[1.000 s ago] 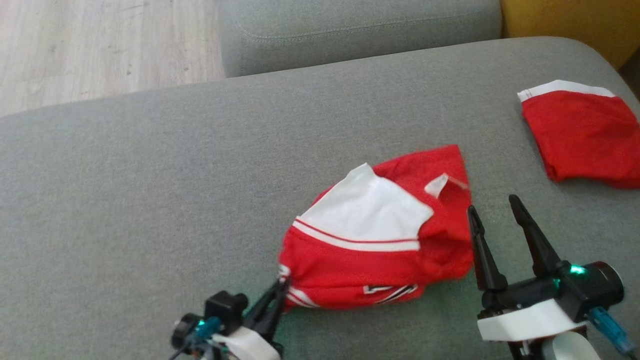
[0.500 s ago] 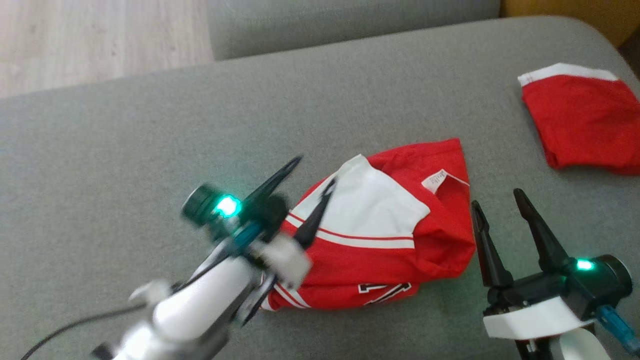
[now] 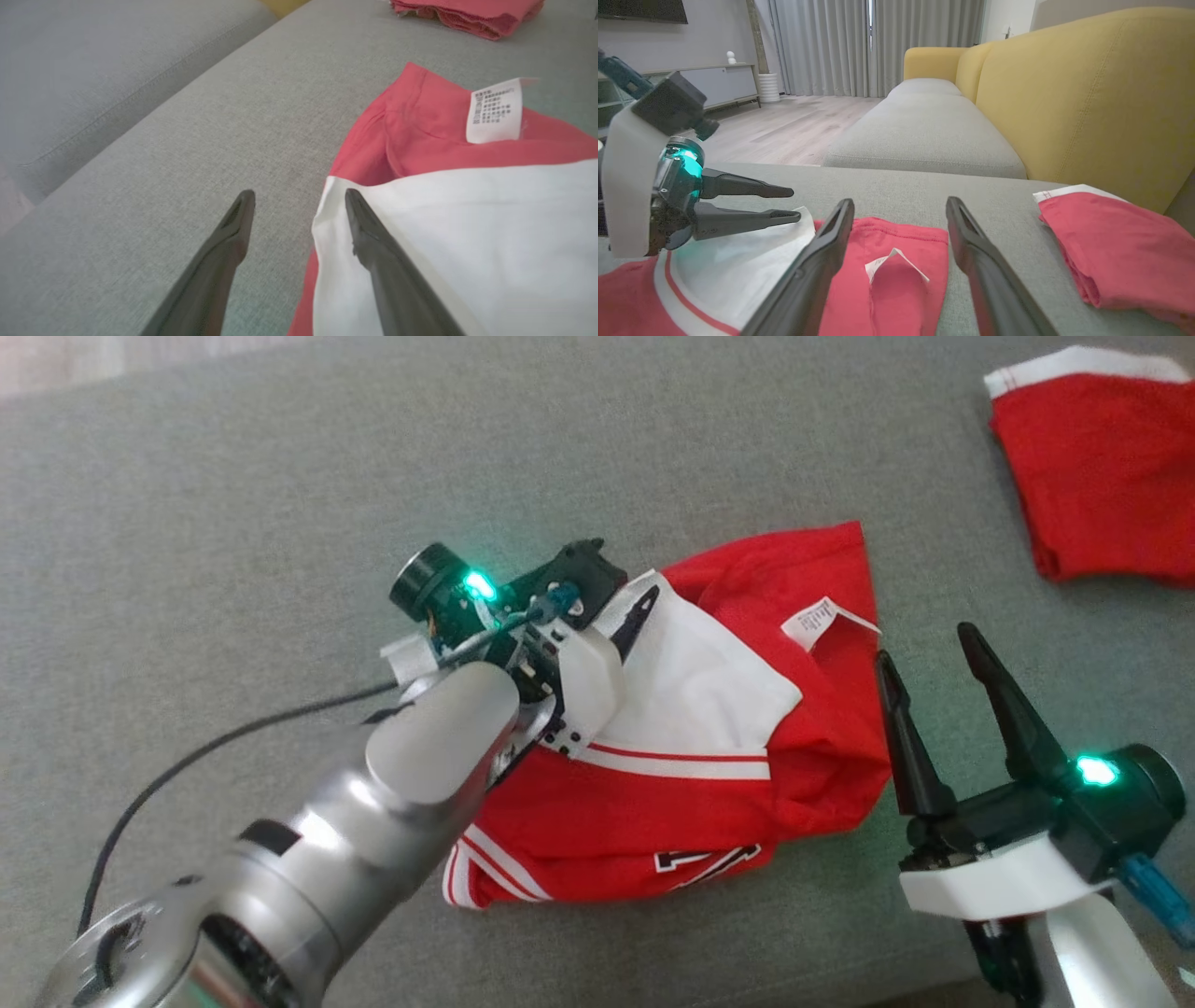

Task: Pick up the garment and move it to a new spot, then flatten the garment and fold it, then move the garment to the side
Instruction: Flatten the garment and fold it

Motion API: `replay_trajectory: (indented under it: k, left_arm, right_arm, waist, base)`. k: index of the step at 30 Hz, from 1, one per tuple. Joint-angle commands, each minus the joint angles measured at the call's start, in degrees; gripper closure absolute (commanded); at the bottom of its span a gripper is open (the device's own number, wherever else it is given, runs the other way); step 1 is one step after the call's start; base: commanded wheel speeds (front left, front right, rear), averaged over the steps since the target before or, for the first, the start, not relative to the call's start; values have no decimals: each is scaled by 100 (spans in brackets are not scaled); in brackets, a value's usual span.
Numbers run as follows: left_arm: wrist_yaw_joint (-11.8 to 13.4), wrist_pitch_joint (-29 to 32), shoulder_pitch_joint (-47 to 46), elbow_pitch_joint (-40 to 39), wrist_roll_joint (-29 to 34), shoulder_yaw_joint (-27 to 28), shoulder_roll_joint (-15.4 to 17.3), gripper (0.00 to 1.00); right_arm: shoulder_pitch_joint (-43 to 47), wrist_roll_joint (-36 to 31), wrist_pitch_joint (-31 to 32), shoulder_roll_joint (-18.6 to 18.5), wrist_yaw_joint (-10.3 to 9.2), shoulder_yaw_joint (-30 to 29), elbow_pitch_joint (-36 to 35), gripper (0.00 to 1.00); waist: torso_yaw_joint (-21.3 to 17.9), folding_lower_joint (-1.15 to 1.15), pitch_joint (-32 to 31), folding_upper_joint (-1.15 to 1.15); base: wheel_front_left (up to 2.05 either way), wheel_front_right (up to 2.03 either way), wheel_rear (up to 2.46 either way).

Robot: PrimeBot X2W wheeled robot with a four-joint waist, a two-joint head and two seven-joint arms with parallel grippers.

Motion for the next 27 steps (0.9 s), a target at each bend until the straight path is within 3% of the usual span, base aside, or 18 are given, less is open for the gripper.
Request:
replay_trajectory:
  k: [1, 4, 10, 11, 12, 13, 16, 17, 18, 19, 20, 27]
  left_arm:
    - [-140, -49, -315, 70, -18, 127, -73, 0]
    - [-376, -151, -381, 331, -177, 114, -154, 0]
    - [-492, -307, -489, 618, -360, 27, -209, 2]
    - [-506, -337, -503, 623, -386, 0, -211, 15]
    - [-522, -364, -512, 605, -415, -37, -212, 36]
    - [-534, -384, -518, 582, -448, -74, -213, 52]
    - [-561, -482, -541, 496, -522, -198, -214, 66]
    - [-575, -520, -549, 457, -545, -246, -214, 76]
    - [-575, -520, -549, 457, -545, -246, -214, 76]
    - [-581, -556, -557, 432, -570, -283, -214, 95]
    - [-587, -562, -564, 421, -599, -324, -215, 100]
    - [-551, -711, -595, 390, -721, -552, -215, 100]
  right_arm:
    - [-169, 57, 2, -66, 37, 128, -178, 0]
    - [-217, 59, 2, -55, 37, 158, -154, 0]
    - [-288, 56, 2, -51, 37, 177, -120, 0]
    - [-292, 57, 2, -52, 37, 172, -118, 0]
    - [-293, 57, 2, -55, 37, 169, -116, 0]
    - [-292, 58, 2, -58, 37, 166, -113, 0]
    - [-278, 58, 2, -66, 37, 157, -109, 0]
    - [-273, 56, 2, -66, 37, 153, -106, 0]
    - [-273, 56, 2, -66, 37, 153, -106, 0]
    - [-269, 54, 2, -64, 37, 152, -103, 0]
    - [-268, 51, 2, -62, 37, 153, -98, 0]
    - [-261, 40, 2, -37, 37, 118, -80, 0]
  waist:
    - [-72, -2, 138, 0]
    - [-101, -2, 182, 0]
    - [-148, -2, 189, 0]
    - [-155, -2, 186, 0]
    - [-161, -2, 182, 0]
    - [-165, -2, 176, 0]
    - [-167, -2, 164, 0]
    - [-166, -2, 162, 0]
    - [-166, -2, 162, 0]
    - [-165, -2, 159, 0]
    - [-165, -2, 159, 0]
    - [-113, -2, 99, 0]
  base:
    - [0, 0, 0]
    - [0, 0, 0]
    - [0, 0, 0]
    - [0, 0, 0]
    - [0, 0, 0]
    - [0, 0, 0]
    - [0, 0, 0]
    - [0, 0, 0]
    - [0, 0, 0]
    - [0, 0, 0]
    - [0, 0, 0]
    - [0, 0, 0]
